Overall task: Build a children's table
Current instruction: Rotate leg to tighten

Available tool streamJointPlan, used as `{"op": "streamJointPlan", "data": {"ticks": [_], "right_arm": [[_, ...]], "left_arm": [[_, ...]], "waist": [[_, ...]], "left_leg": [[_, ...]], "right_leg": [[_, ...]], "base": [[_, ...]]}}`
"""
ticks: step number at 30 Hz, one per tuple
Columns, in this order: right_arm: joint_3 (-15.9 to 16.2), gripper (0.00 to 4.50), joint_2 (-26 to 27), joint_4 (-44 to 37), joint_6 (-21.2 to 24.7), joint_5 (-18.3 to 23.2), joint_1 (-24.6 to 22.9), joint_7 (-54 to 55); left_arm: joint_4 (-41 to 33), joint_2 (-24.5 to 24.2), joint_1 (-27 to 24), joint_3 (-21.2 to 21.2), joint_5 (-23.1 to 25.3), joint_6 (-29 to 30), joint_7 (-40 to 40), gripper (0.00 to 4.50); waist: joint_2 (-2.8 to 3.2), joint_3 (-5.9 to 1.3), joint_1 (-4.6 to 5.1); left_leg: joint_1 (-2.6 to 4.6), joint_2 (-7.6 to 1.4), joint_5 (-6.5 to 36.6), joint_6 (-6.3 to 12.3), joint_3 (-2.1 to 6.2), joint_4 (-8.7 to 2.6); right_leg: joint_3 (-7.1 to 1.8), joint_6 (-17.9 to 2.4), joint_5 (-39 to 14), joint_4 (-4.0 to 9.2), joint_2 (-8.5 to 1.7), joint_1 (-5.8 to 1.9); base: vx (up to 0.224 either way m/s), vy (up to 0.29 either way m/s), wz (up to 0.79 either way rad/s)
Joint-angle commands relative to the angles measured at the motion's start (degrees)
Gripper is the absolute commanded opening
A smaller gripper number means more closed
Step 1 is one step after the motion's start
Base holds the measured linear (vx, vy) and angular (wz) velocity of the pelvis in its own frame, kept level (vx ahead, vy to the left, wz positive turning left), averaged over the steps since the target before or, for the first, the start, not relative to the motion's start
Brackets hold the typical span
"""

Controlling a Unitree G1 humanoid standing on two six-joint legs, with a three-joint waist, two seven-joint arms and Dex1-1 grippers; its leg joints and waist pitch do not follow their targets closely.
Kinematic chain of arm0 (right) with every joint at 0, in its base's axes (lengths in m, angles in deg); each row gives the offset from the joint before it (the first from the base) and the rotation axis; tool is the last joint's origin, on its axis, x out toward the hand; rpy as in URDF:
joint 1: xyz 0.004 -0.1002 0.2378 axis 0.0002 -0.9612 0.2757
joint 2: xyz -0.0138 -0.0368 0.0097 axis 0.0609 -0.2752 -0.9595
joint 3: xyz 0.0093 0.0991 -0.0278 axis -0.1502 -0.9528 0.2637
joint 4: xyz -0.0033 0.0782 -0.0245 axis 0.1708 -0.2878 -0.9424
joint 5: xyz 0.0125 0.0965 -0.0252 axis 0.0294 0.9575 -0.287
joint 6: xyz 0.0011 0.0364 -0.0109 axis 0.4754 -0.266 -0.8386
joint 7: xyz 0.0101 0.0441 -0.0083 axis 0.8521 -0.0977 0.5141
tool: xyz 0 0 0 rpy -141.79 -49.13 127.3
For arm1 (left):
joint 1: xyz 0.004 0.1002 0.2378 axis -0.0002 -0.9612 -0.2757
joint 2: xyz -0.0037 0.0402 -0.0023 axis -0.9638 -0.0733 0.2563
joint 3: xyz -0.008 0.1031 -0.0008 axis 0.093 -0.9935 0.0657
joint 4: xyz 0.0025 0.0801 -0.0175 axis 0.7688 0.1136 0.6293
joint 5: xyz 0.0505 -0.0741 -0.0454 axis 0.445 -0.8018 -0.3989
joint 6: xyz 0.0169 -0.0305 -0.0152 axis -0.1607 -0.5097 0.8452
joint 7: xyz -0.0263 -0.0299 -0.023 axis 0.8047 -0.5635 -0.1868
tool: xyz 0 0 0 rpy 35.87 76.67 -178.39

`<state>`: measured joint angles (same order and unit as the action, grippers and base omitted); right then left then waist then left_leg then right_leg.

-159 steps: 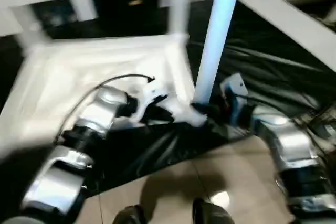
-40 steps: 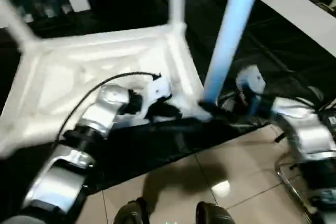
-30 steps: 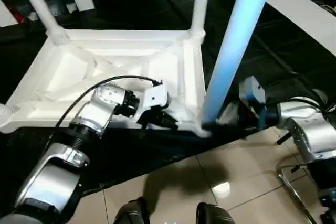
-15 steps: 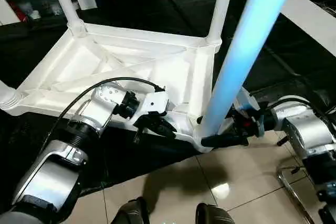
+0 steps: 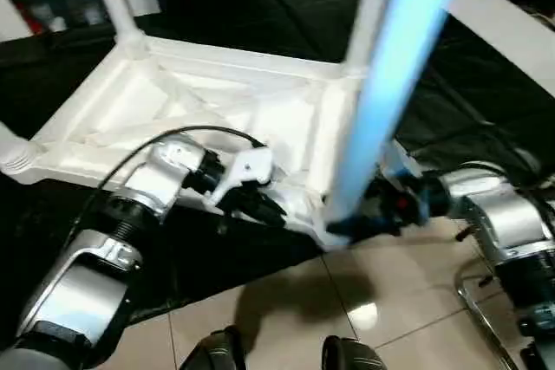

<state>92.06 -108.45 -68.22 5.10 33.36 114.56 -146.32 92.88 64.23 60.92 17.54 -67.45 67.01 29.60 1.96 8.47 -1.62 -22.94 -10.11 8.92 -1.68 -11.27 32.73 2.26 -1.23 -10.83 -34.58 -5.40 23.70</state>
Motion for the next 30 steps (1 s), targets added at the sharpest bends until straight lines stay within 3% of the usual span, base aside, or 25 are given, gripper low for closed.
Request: {"op": "streamJointPlan", "data": {"ticks": [1,3,5,7,8,10,12,13,16,18,20,22,24,27,30], "right_arm": [[1.6,2.05,5.1,-1.0,3.2,-1.5,-0.2,9.4],[-0.5,2.04,11.1,0.3,5.8,-3.8,1.1,21.3],[-0.9,2.03,12.6,0.9,6.1,-4.7,1.6,24.4],[-2.0,1.99,15.6,2.5,6.9,-6.0,2.8,30.7],[-3.0,1.98,17.8,4.1,6.9,-6.8,4.0,35.8],[-6.2,1.97,22.9,8.7,6.3,-7.1,7.3,47.1],[-7.1,1.97,24.6,10.3,5.7,-8.1,8.4,51.6],[-8.4,2.32,26.1,11.9,4.5,-8.3,9.5,54.8],[-9.4,2.66,27.3,13.1,3.0,-9.8,10.5,57.9],[-9.4,2.91,27.6,13.5,2.8,-10.9,10.8,59.1],[-9.3,3.09,27.4,13.2,2.1,-11.3,10.4,58.9],[-8.9,3.31,26.7,12.8,1.4,-11.8,9.8,58.5],[-7.3,3.52,24.8,11.1,-1.0,-12.8,8.1,56.6],[-6.1,3.64,22.2,5.3,-1.7,-13.0,3.8,53.6],[-6.3,3.98,20.2,-2.2,-1.4,-11.5,-1.4,50.8]], "left_arm": [[0.8,4.3,0.3,0.3,0.3,4.9,-8.9,0.0],[1.0,7.3,1.0,2.9,0.1,9.2,-16.8,0.0],[1.0,8.0,1.3,3.4,0.1,10.3,-18.6,0.0],[1.1,9.6,1.7,4.6,0.2,11.5,-22.9,0.0],[1.3,10.7,2.2,5.6,0.4,12.0,-26.6,0.0],[1.9,12.7,2.9,7.6,0.5,12.7,-32.9,0.0],[1.6,14.0,3.0,8.8,0.5,13.0,-36.3,0.0],[1.0,15.4,3.0,10.0,0.3,13.4,-39.1,0.0],[-0.5,16.1,2.6,10.2,0.5,14.2,-39.9,0.0],[-1.5,15.9,2.1,9.5,0.7,14.1,-39.5,0.0],[-1.2,15.0,1.9,8.7,1.1,11.8,-38.2,0.0],[-0.6,14.3,1.8,8.3,1.4,11.1,-37.5,0.0],[0.1,13.6,1.8,8.1,1.7,9.0,-36.5,0.0],[2.0,12.8,2.2,8.5,1.9,6.5,-35.8,0.0],[3.8,11.9,2.8,9.0,1.7,3.4,-35.7,0.0]], "waist": [[-0.76,-3.65,0.3],[-0.73,-3.37,1.16],[-0.75,-3.47,2.08],[-0.59,-3.42,2.53],[-0.78,-3.32,2.72],[-0.53,-3.21,3.01],[-0.49,-3.34,3.2],[-0.33,-3.16,3.17],[-0.25,-3.44,2.94],[-0.29,-3.91,2.85],[-0.24,-3.98,2.73],[-0.14,-4.03,2.69],[-0.27,-3.83,2.65],[-0.5,-3.18,2.59],[-0.37,-2.73,2.55]], "left_leg": [[1.32,-2.72,13.6,2.75,1.4,-4.13],[1.47,-2.56,16.4,1.22,1.61,-4.45],[1.29,-2.48,16.8,0.55,1.66,-4.55],[1.41,-2.39,17.0,0.74,1.56,-4.49],[1.5,-2.37,17.4,1.06,1.47,-4.46],[1.47,-2.28,17.4,1.14,1.36,-4.38],[1.58,-2.3,16.8,0.88,1.36,-4.39],[1.61,-2.3,16.6,0.97,1.31,-4.43],[1.44,-2.38,13.5,2.41,1.15,-4.3],[1.55,-2.28,9.0,4.72,0.91,-3.88],[1.11,-2.1,5.5,6.96,0.86,-3.6],[1.11,-2.08,3.2,8.5,0.82,-3.51],[1.12,-2.14,3.5,9.18,0.83,-3.57],[1.22,-2.32,7.5,7.85,0.86,-3.96],[1.25,-2.44,10.9,6.72,0.99,-4.41]], "right_leg": [[-1.98,-13.4,-19.6,4.66,-3.12,-2.57],[-1.92,-11.6,-23.5,5.36,-3.04,-2.11],[-1.9,-11.6,-22.6,5.2,-2.81,-2.04],[-1.95,-11.5,-21.5,5.39,-2.75,-1.83],[-1.99,-11.5,-21.2,5.63,-2.71,-1.71],[-2.09,-11.6,-21.2,5.65,-2.8,-1.47],[-2.04,-11.1,-19.9,5.61,-2.62,-1.41],[-2.1,-11.2,-19.1,5.66,-2.59,-1.28],[-2.17,-12.2,-12.2,5.16,-2.54,-1.71],[-2.04,-13.9,-4.4,4.46,-2.32,-2.06],[-1.99,-14.8,0.8,3.96,-2.44,-2.54],[-1.83,-15.5,4.4,3.63,-2.43,-2.71],[-1.75,-15.6,3.7,3.83,-2.5,-2.79],[-1.78,-13.8,-3.3,4.57,-2.41,-2.7],[-1.88,-11.9,-9.1,5.25,-2.49,-2.39]], "base": [[0.0,0.0,0.0],[0.0,0.0,0.0],[0.0,0.0,0.0],[0.0,0.0,0.0],[0.0,0.0,0.0],[0.0,0.0,0.0],[0.0,0.0,0.0],[0.0,0.0,0.0],[0.0,0.0,0.0],[0.059,-0.004,0.03],[0.059,-0.016,0.03],[0.028,-0.01,0.0],[0.0,0.0,0.0],[0.0,0.0,0.0],[0.0,0.0,0.0]]}}
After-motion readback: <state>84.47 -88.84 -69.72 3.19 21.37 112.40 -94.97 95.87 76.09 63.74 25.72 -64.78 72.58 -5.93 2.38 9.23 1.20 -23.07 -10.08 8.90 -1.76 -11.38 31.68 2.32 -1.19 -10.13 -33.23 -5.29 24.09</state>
